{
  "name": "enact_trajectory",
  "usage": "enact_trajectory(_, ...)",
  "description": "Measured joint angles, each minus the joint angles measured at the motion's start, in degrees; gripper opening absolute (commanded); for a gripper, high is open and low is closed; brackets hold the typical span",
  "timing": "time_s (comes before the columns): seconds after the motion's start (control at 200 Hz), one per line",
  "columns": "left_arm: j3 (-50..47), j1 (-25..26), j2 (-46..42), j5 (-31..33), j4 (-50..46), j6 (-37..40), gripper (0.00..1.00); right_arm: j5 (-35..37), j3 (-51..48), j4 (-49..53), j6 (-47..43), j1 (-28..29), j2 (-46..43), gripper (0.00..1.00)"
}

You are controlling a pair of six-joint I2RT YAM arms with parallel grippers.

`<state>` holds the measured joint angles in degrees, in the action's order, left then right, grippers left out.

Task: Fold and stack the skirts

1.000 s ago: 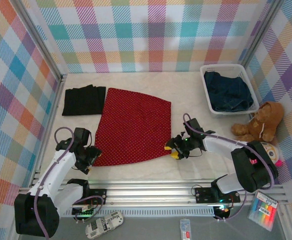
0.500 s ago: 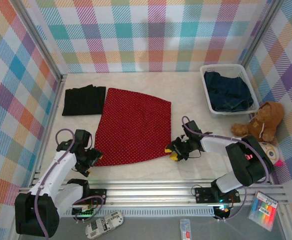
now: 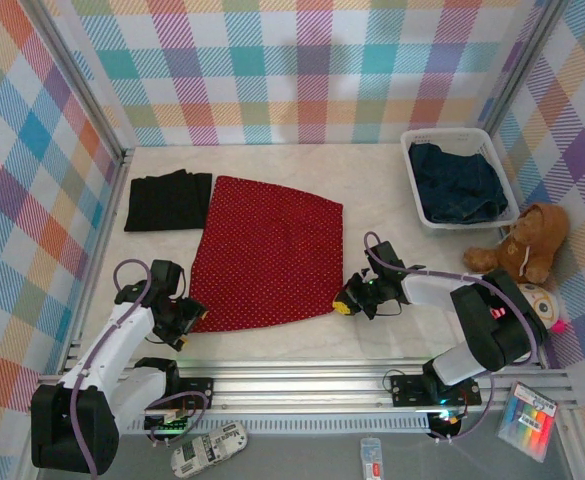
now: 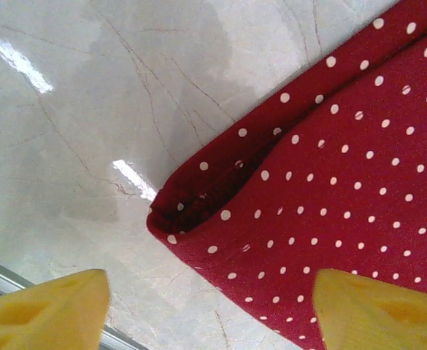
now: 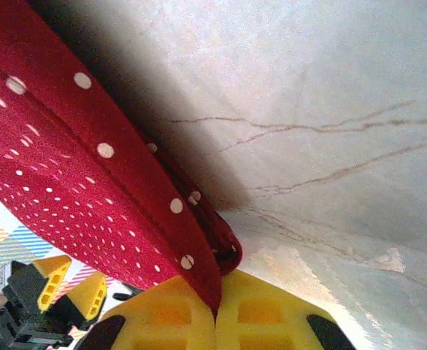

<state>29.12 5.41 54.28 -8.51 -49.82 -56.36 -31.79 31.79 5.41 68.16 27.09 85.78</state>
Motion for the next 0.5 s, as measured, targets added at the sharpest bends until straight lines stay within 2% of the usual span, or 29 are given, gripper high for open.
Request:
enact_trajectory(0.265,-2.60,0.00,1.38,0.26,3.13,-0.94,0.61,0.00,-0.26,-0.33,0.00,0.02,0.00,0.00)
enact_trajectory(0.44,-4.24,0.00,2.03,1.22,4.81,-2.45,0.50,0.00,-0.50,-0.66,0.02,0.00,-0.13,0.00)
enact_trajectory(0.5,-4.22,0.00,2.49,1.77,4.48,-2.82,0.37,0.04,-0.76,-0.92,0.02,0.02,-0.39,0.00)
